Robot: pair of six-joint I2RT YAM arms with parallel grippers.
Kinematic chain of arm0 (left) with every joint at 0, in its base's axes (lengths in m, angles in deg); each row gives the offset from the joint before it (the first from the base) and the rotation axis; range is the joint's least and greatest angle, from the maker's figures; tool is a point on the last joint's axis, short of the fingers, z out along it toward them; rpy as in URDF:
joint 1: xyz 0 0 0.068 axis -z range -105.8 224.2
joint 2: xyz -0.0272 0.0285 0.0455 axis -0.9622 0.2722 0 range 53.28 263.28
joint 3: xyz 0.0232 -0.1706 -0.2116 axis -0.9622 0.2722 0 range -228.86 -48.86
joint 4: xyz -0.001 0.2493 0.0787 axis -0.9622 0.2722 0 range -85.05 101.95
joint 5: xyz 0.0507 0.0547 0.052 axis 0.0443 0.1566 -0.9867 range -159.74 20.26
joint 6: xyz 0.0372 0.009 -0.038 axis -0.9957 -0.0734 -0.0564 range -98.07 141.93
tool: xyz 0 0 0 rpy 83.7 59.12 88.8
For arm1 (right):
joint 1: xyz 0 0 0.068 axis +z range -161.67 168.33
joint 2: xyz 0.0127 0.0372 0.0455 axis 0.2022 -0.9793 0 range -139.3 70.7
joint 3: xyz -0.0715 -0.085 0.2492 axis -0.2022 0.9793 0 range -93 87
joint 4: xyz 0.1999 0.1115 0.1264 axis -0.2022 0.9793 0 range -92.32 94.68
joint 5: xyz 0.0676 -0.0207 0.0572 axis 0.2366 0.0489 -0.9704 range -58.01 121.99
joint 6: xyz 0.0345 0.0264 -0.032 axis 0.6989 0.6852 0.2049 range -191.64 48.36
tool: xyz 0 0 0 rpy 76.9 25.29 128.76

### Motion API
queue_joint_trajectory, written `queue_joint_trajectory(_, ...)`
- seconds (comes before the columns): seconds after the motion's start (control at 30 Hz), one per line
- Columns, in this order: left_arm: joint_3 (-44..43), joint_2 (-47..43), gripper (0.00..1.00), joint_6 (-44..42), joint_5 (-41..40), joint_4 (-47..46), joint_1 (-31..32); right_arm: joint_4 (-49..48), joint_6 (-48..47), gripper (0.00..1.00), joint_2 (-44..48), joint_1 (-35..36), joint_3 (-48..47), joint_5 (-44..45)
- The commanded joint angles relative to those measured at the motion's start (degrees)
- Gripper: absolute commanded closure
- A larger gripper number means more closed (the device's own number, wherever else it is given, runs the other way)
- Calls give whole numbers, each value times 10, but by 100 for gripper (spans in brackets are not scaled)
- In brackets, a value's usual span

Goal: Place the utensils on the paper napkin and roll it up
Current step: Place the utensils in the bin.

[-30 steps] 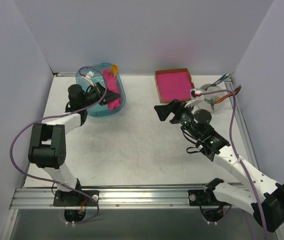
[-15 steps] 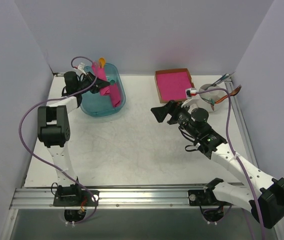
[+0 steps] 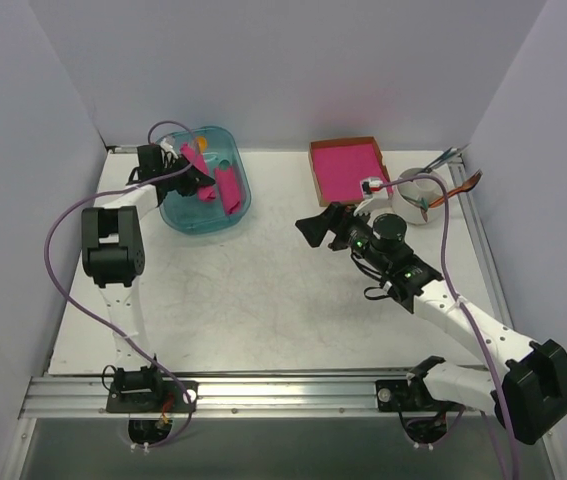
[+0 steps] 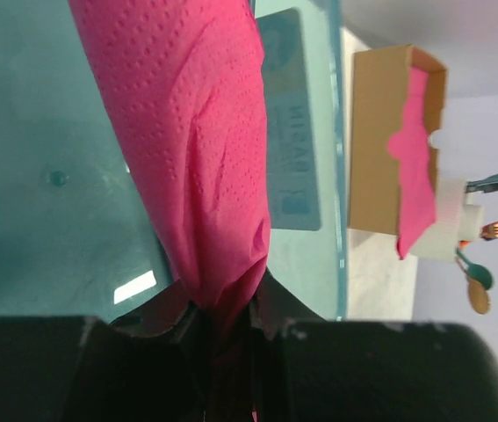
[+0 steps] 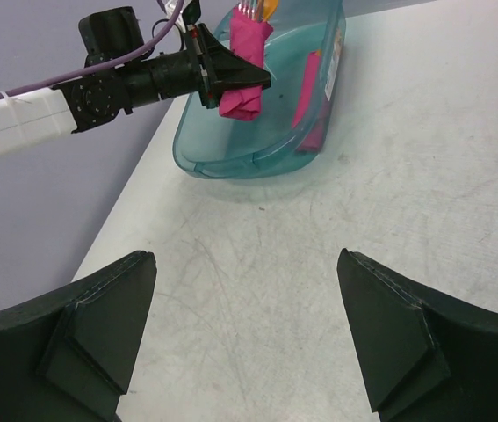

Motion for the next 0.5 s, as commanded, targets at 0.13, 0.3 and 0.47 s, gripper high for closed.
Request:
queue_joint_trajectory(0.13,-41,24,97,-65,-43,79,9,-50,2,14,-9,-5,1,-17)
queue_joint_trajectory(0.3,-46,32,95,-87,-58,105,26,-56,5,14,-12,-7,5,-22)
queue_joint_trajectory(0.47,-43,42,94,-95,-55,120,31,-59,7,14,-13,-8,6,-24)
